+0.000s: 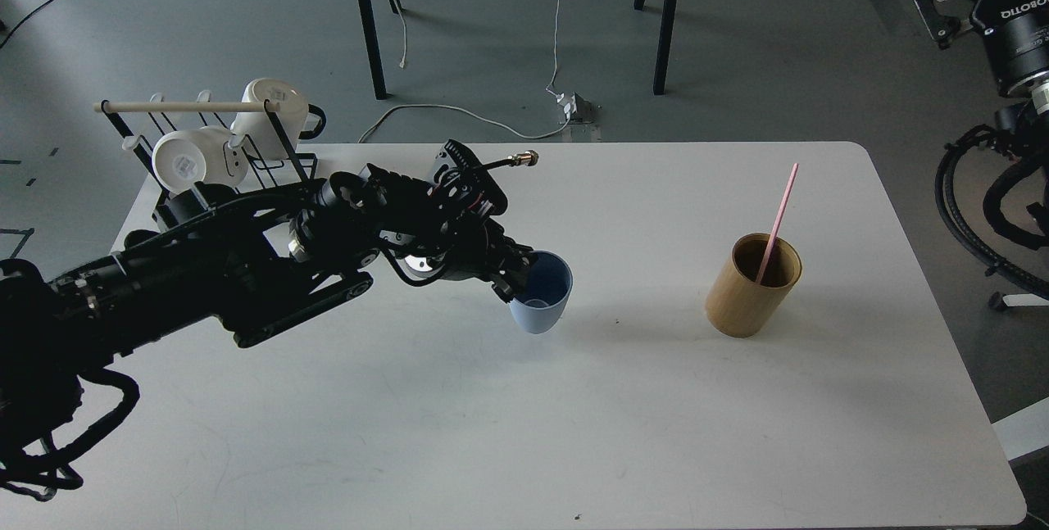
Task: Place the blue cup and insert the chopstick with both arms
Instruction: 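Set the blue cup down upright and open the left gripper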
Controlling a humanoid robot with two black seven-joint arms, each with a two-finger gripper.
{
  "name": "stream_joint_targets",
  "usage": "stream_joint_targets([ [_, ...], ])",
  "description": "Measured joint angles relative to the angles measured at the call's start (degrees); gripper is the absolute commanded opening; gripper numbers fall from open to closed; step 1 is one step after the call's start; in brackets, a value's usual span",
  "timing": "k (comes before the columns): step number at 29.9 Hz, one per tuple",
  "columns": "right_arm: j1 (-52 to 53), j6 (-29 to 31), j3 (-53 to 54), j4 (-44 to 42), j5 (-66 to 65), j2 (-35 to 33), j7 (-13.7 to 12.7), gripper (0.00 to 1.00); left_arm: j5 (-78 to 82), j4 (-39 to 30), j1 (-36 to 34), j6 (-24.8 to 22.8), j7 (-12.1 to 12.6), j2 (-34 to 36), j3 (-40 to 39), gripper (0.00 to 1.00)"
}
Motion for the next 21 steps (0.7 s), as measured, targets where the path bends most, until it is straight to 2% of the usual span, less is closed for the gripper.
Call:
stream_joint_targets([
  [3, -0.04, 0.00, 0.00, 0.00, 0.00, -0.01, 0.00, 1.00, 0.01, 0.15, 0.18, 0.00, 0.06, -0.36, 0.55, 0.15],
  [10, -0.05, 0.00, 0.16, -0.16, 0.00, -0.01, 0.00, 1.00, -0.13, 0.18, 0.30, 0.00, 0.05, -0.48, 0.65, 0.18],
  [16, 0.02, 0.00, 0.17, -0.29, 0.00, -0.10, -0.07, 1.00, -1.40, -0.52, 0.05, 0.00, -0.45, 0.53, -0.33, 0.57],
  [20, 0.05, 0.00, -0.43, 0.22, -0.18, -2.78, -0.09, 1.00, -10.59, -2.00, -0.36, 0.00, -0.88, 3.31, -6.88, 0.93],
  [21, 0.06, 0.00, -0.88, 0.52, -0.56, -3.90, -0.09, 1.00, -14.63, -2.17, -0.37, 0.00, -0.88, 4.03, -9.36, 0.98],
])
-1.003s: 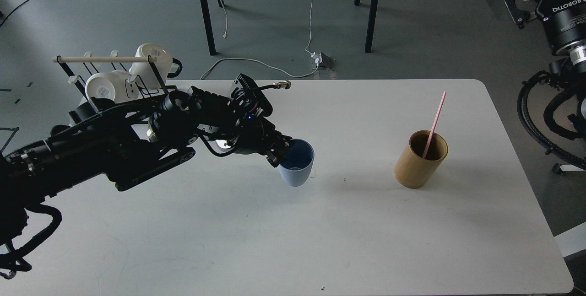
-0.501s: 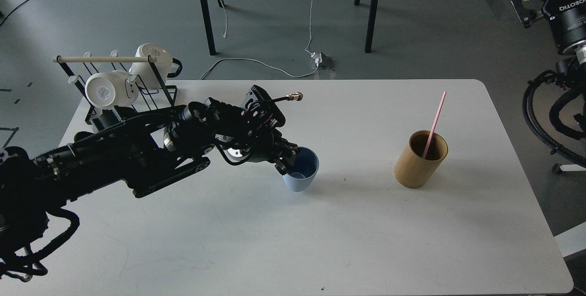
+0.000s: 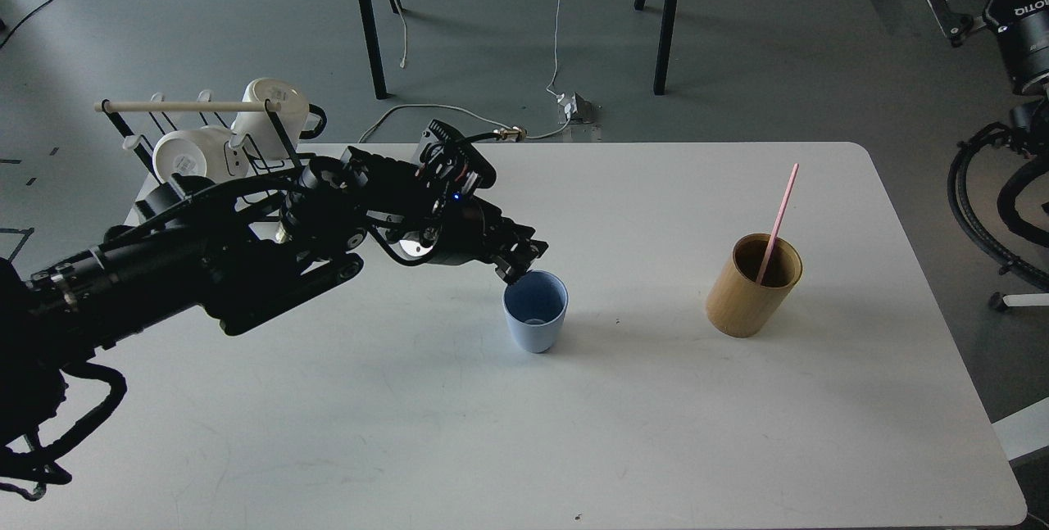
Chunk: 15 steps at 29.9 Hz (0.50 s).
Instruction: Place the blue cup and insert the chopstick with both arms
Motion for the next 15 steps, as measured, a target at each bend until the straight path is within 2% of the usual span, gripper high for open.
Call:
stream_joint_targets([
  [5, 0.03, -0.31, -2.35, 6.32, -8.67, -6.92, 0.12, 1.00, -25.52, 0.84, 0.23, 0.01, 0.21, 2.87, -10.52, 0.99],
  [12, -0.70, -11.45, -8.55, 20.14, -26.91, -19.48, -0.51, 1.00, -67.05, 3.64, 1.66, 0.01, -0.25, 4.73, -16.23, 0.99],
  [15, -0.32, -13.49, -12.90, 24.81, -33.29, -24.97, -0.58, 1.00, -82.67, 5.45, 3.73, 0.03, -0.38, 5.07, -19.22, 0.99],
])
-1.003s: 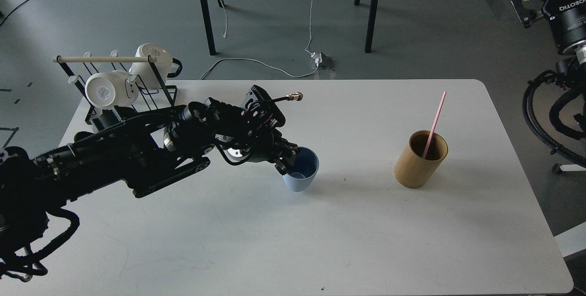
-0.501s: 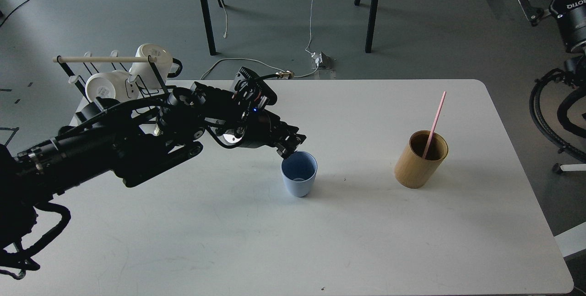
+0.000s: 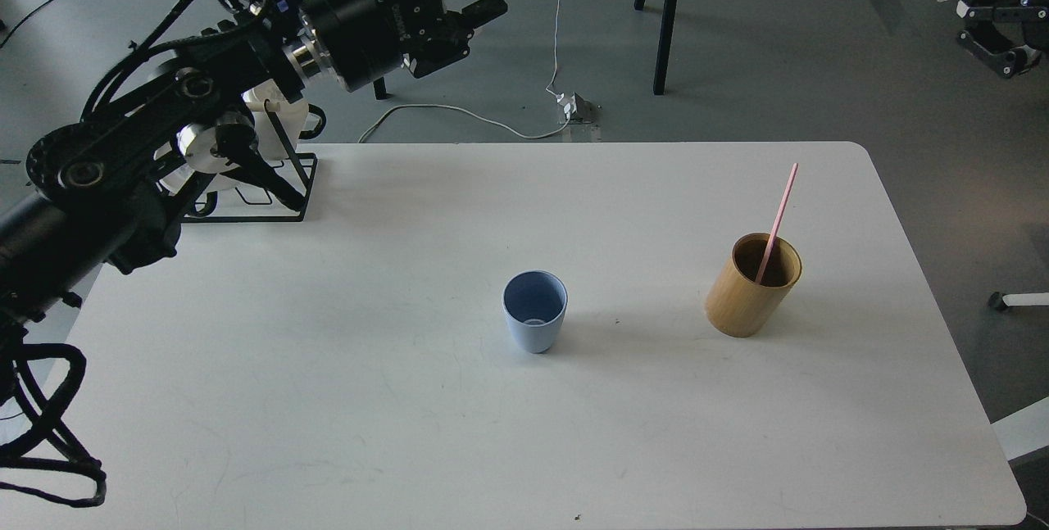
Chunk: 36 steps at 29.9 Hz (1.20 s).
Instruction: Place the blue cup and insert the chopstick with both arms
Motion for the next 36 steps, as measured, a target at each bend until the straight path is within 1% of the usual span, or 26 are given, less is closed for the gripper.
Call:
stream_joint_targets([
  [3, 0.05, -0.55, -3.04, 3.35, -10.93, -4.28, 0.03, 1.00, -11.02, 3.68, 0.89, 0.03, 0.00, 0.02, -2.58, 0.99],
  [5, -0.03, -1.13, -4.17, 4.64, -18.79, -5.96, 0.14, 0.99, -16.27, 7.17, 1.12, 0.01, 0.00, -0.09, -3.90, 0.99],
  [9, -0.42, -3.21, -7.55, 5.28, -32.48, -6.95, 0.36, 0.99, -25.09, 15.93, 2.05, -0.01, 0.12, -0.25, -5.58, 0.99],
  [11, -0.50, -5.25, -10.15, 5.26, -39.05, -6.78, 0.43, 0.98, -27.60, 20.79, 2.17, -0.01, 0.28, -0.51, -5.83, 0.99],
  [12, -0.61, -6.74, -11.58, 5.23, -42.65, -6.47, 0.43, 0.97, -28.41, 23.21, 2.18, -0.01, 0.30, -0.66, -5.94, 0.99],
  [15, -0.80, -11.01, -15.62, 4.95, -52.05, -4.48, 0.43, 0.87, -30.75, 27.67, 2.15, -0.01, 0.35, -0.85, -6.42, 1.00],
  [17, -0.84, -12.61, -18.11, 4.55, -56.35, -2.46, 0.42, 0.72, -32.28, 28.59, 2.00, -0.01, 0.45, -0.86, -6.84, 0.99],
  [18, -0.84, -13.11, -19.31, 3.90, -58.16, -1.34, 0.37, 0.69, -32.90, 28.78, 1.94, -0.02, 0.49, -0.85, -6.98, 0.99],
  [20, -0.84, -13.55, -21.28, 1.51, -61.36, 1.12, 0.28, 0.65, -33.55, 28.94, 1.93, -0.02, 0.53, -0.85, -7.09, 0.99],
  [23, -0.73, -13.71, -22.45, -2.21, -64.58, 4.59, 0.23, 0.63, -33.77, 28.97, 2.03, -0.03, 0.54, -0.85, -7.14, 0.99],
  [33, -0.23, -13.72, -23.71, -8.54, -65.88, 12.10, -0.03, 0.41, -33.85, 28.98, 2.29, -0.03, 0.49, -0.52, -7.15, 0.99],
  [36, -0.01, -13.72, -23.98, -9.41, -65.89, 12.96, -0.03, 0.40, -33.87, 28.98, 2.29, -0.03, 0.46, -0.47, -7.15, 0.99],
])
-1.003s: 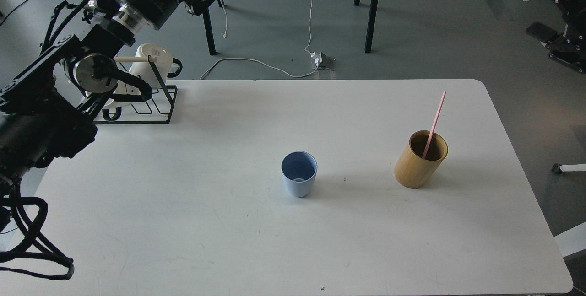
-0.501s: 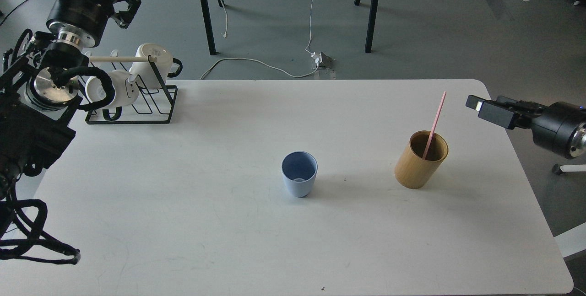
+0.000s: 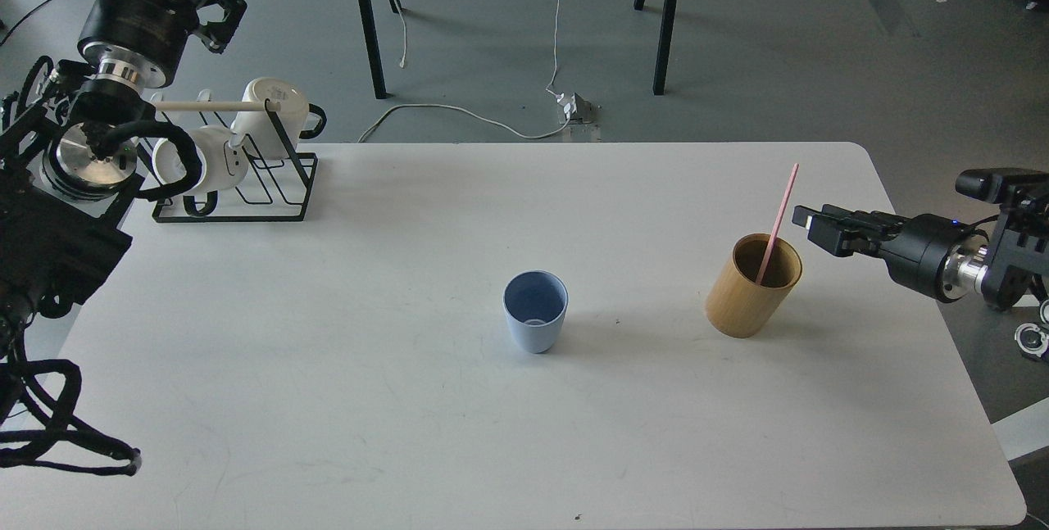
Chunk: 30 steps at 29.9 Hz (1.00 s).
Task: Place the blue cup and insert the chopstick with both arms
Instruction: 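Reach the right gripper to the pink straw in the tan cup, then pull the pink straw up out of the tan cup with the right gripper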
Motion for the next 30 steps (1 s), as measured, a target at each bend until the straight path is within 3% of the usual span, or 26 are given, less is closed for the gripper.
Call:
stream_joint_targets([
  [11, 1.57, 0.07, -0.73, -1.63, 0.00, 3.88, 0.07, 0.40, 0.04, 0.00, -0.43, 0.00, -0.01, -0.15, 0.00, 0.99],
  [20, 2.04, 0.14, -0.90, -4.05, 0.01, 5.98, 0.00, 0.07, 0.07, 0.00, -0.74, 0.00, -0.01, 0.01, 0.03, 0.99],
  [24, 2.03, 0.11, -0.94, -4.06, -0.01, 6.03, 0.00, 0.01, 0.07, 0.00, -0.74, 0.00, -0.01, 0.12, 0.08, 0.99],
  [30, 3.13, 0.12, -0.93, -0.64, 0.07, 3.39, 0.16, 0.00, 0.07, 0.00, -0.82, 0.01, -0.08, 0.22, 0.09, 0.99],
])
